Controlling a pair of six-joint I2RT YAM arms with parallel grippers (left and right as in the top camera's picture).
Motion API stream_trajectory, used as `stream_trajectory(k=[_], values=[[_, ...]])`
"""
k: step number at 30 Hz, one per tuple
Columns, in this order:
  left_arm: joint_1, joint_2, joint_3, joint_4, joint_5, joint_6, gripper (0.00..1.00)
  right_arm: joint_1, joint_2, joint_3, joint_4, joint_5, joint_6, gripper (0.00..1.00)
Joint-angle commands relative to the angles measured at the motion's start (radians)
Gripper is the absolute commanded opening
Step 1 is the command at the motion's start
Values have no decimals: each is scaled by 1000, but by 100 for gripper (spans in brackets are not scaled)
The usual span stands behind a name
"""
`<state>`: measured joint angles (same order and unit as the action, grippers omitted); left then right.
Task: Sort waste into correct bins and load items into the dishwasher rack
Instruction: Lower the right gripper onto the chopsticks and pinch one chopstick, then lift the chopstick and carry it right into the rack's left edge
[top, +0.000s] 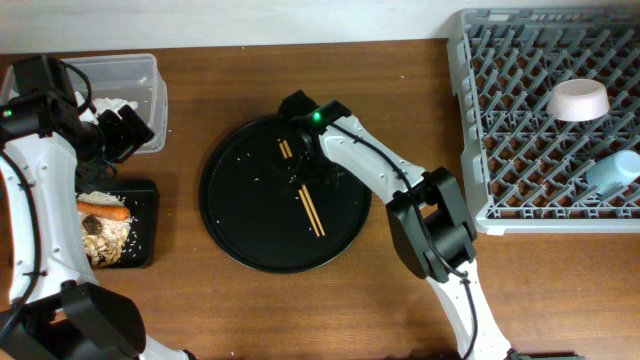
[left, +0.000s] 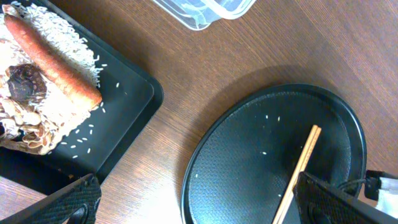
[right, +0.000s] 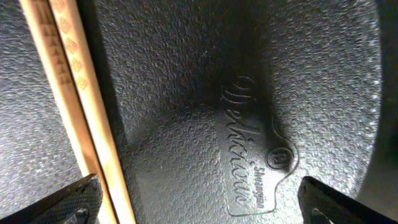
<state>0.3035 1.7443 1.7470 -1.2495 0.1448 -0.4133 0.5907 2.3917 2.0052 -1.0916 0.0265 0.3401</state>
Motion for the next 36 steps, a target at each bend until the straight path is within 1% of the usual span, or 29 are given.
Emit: stream_trajectory(k=[1,7,8,13,14,15,18,19,20,21,22,27,29,30,31,33,36], values=[[1,-26,3,-1,-4,-13,99,5,32,-6,0,11,1,100],[1,-26,3,-1,-4,-13,99,5,45,-6,0,11,1,100],[1,-26,3,-1,-4,-13,99,5,45,-6,0,11,1,98],[1,-26,3,-1,-4,-13,99,5,45,-6,-2,11,9,73],[1,-26,3,-1,-4,-13,99,5,45,-6,-2,11,9,60],[1,-26,3,-1,-4,-13,99,5,45,-6,-2,11,9,54],[1,-26,3,-1,-4,-13,99,5,45,-6,-1,11,9,48],[1,-26,3,-1,-4,-13,99,5,45,-6,-2,11,9,41],[1,-26,3,-1,-4,-13,99,5,45,-6,-3,11,9,37],[1,-26,3,-1,-4,-13,99,5,45,-6,-5,11,14,27],[1,-26,3,-1,-4,-13,99,5,45,-6,-5,10,17,25],[1,-26,3,-1,-4,-13,99,5,45,-6,-11,8,17,22],[1,-26,3,-1,-4,-13,99,5,45,-6,-12,8,17,17],[1,-26,3,-1,-4,-13,99,5,45,-6,-12,8,17,11],[1,-26,3,-1,-4,-13,99,5,45,-6,-13,8,26,8],[1,-26,3,-1,-4,-13,99,5,45,-6,-18,8,50,4],[1,-26,3,-1,-4,-13,99,4,44,-6,-21,8,62,4]])
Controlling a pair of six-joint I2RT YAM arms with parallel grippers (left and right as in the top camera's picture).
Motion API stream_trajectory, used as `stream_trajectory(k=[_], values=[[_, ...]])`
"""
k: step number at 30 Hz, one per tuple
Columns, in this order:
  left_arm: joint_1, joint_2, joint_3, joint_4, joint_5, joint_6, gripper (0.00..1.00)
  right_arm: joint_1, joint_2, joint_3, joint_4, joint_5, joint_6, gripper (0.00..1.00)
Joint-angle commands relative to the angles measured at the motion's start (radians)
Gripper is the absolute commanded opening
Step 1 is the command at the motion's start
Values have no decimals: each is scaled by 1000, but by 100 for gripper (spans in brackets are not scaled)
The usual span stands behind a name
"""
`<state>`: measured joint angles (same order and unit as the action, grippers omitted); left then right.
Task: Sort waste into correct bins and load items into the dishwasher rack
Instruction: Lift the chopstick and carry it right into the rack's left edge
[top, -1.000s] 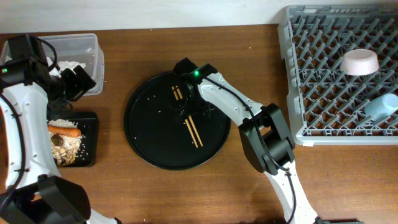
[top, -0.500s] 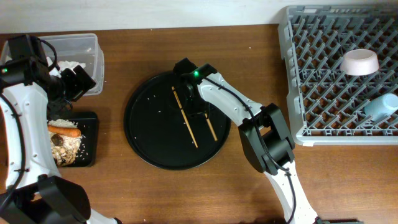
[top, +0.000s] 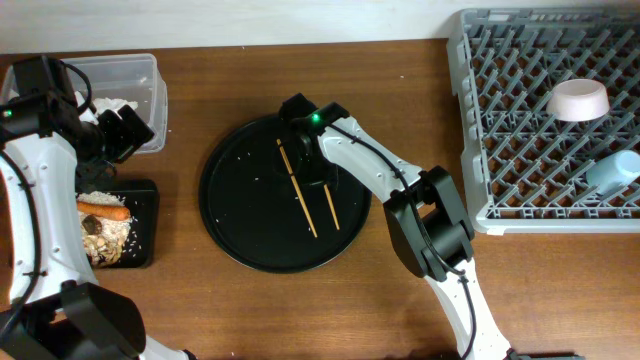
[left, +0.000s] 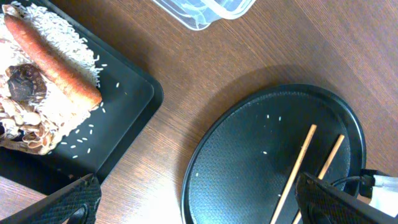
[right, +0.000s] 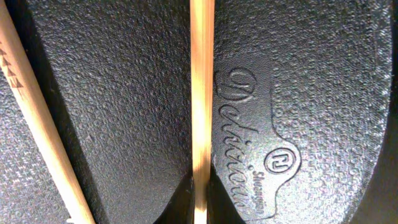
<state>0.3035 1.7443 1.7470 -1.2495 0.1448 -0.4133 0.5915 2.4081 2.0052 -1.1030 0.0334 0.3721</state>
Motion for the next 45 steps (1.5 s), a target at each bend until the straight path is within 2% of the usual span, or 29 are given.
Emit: stream_trajectory(k=[1,11,17,21,25,29,33,35,40,45], values=[[1,-26,3,-1,-4,-13,99,3,27,-6,-10,1,30,4],[1,-26,3,-1,-4,-13,99,-8,-95,12,-19,-48,36,4],[1,-26,3,-1,-4,-13,99,-71,-164,21,-61,-48,25,4],[1,-26,3,-1,-4,-13,99,-137,-199,23,-72,-48,-43,4],[1,-26,3,-1,-4,-13,99,-294,-266,40,-91,-77,-140,4],[1,-26,3,-1,-4,-13,99,-510,-336,70,-97,-207,-300,4],[1,-26,3,-1,-4,-13,99,-737,-354,115,-83,-275,-357,4],[1,-26,3,-1,-4,-13,99,-806,-354,115,-59,-301,-419,4],[1,-26,3,-1,-4,-13,99,-861,-352,114,-18,-310,-610,4],[1,-26,3,-1,-4,-13,99,-860,-311,114,24,-311,-626,4]])
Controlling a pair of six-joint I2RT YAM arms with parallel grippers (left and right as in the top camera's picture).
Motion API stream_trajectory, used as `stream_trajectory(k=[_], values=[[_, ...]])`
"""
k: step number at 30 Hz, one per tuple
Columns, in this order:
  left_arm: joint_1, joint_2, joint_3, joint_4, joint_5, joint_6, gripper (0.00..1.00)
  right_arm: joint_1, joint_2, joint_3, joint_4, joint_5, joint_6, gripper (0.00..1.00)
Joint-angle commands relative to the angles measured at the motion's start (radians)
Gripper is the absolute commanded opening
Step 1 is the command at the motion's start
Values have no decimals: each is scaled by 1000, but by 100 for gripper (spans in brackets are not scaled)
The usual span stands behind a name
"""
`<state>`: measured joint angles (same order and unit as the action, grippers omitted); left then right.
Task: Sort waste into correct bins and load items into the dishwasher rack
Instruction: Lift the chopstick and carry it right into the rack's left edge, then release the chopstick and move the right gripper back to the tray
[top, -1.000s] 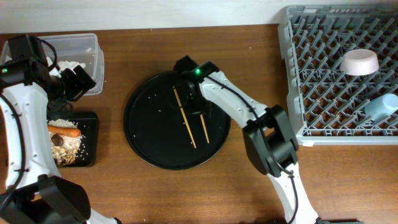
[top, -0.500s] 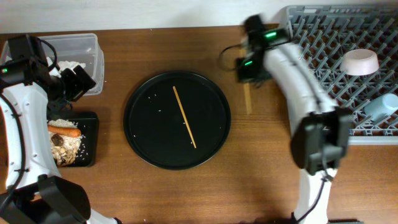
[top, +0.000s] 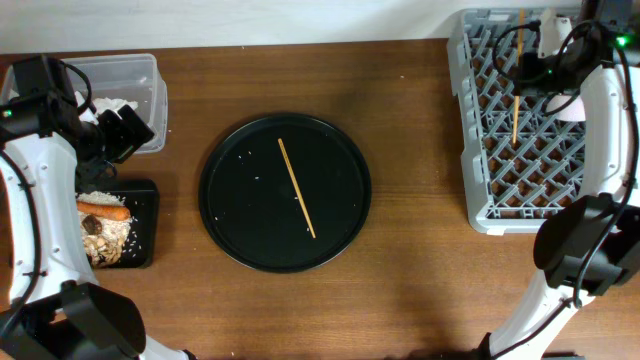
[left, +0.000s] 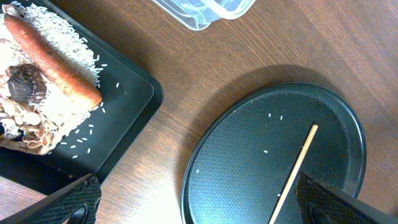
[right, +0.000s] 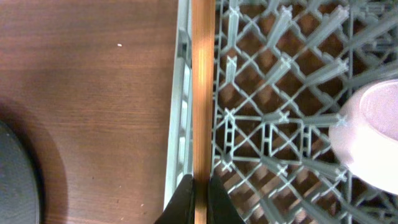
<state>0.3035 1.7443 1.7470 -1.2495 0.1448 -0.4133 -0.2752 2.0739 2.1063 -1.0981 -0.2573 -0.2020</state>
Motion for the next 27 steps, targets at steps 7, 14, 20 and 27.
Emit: stream_trajectory(k=[7,14,20,27], values=[[1,-26,3,-1,-4,-13,99,10,106,13,46,-29,-16,5],[1,-26,3,-1,-4,-13,99,30,111,13,42,-28,1,22],[1,-26,3,-1,-4,-13,99,54,111,13,27,-29,67,33],[1,-26,3,-1,-4,-13,99,114,69,16,-32,-241,89,34]])
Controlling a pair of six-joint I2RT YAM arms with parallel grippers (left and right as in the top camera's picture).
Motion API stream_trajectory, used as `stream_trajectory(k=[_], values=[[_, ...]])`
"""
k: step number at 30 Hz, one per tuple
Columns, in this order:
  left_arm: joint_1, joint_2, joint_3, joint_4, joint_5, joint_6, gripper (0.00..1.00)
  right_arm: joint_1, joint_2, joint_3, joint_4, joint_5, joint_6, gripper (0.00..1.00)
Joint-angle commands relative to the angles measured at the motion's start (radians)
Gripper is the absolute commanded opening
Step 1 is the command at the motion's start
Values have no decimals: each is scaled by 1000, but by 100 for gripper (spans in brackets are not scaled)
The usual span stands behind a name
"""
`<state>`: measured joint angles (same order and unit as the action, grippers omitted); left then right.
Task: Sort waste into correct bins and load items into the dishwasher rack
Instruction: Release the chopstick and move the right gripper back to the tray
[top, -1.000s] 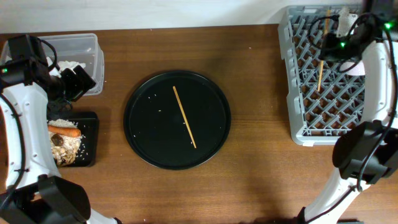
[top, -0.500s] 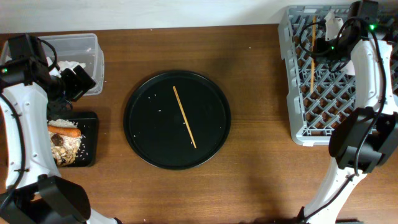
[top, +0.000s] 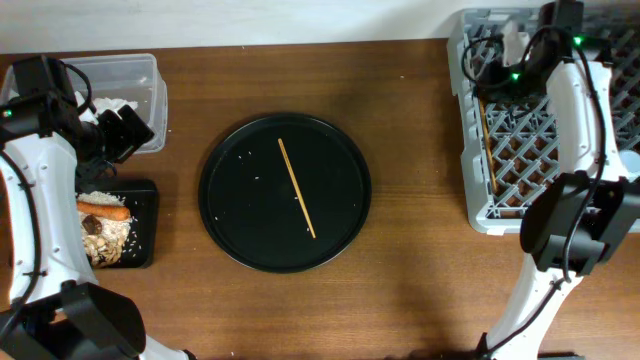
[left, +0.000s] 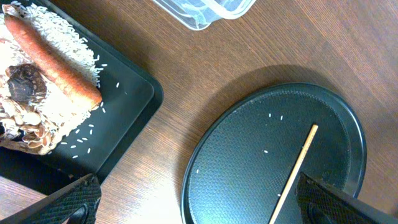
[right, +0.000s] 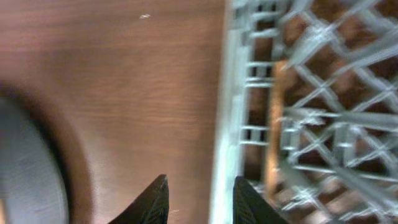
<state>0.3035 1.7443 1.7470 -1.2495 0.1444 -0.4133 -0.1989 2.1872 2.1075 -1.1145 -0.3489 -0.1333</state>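
One wooden chopstick (top: 296, 188) (left: 292, 174) lies slantwise on the round black plate (top: 240, 220) (left: 249, 162) at the table's middle. A second chopstick (top: 488, 145) lies in the grey dishwasher rack (top: 470, 200) along its left side; the right wrist view shows it as a blurred tan strip (right: 273, 137). My right gripper (top: 490, 70) (right: 200, 180) hangs over the rack's left rim, open, with nothing between its fingers. My left gripper (top: 125, 130) (left: 199, 211) is open and empty at the far left, between the two waste containers.
A black tray (top: 140, 200) (left: 124, 112) with rice, a carrot (top: 103, 210) and scraps sits front left. A clear plastic container (top: 120, 75) (left: 205, 9) stands behind it. Rice grains dot the plate. My right arm covers part of the rack.
My right gripper was shut on a chopstick over the rack. It is now open, shifted to the rack's left rim, and the chopstick lies in the rack. The left arm has not moved.
Two chopsticks lay together on the plate with my right gripper open over them. Then it was shut on one, the other lying apart. Then it held that chopstick above the rack. Now that chopstick rests in the rack and one stays on the plate.
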Motion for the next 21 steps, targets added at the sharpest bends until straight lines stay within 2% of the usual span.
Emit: stream_trajectory(k=[1,3,5,7,9,10,11,14,21], values=[[1,-26,3,-1,-4,-13,99,56,-55,14,-23,-211,32,34],[1,-26,3,-1,-4,-13,99,111,-64,14,-37,-299,77,34],[1,-26,3,-1,-4,-13,99,204,-64,14,-60,-292,91,38],[1,-26,3,-1,-4,-13,99,307,-64,10,-64,-194,138,51],[1,-26,3,-1,-4,-13,99,416,-55,10,-62,-13,233,65],[1,-26,3,-1,-3,-13,99,471,-45,6,-57,83,270,84],[1,-26,3,-1,-4,-13,99,523,-35,3,-52,163,302,97],[1,-26,3,-1,-4,-13,99,652,8,-8,-27,283,390,98],[1,-26,3,-1,-4,-13,99,800,135,-8,31,282,489,100]])
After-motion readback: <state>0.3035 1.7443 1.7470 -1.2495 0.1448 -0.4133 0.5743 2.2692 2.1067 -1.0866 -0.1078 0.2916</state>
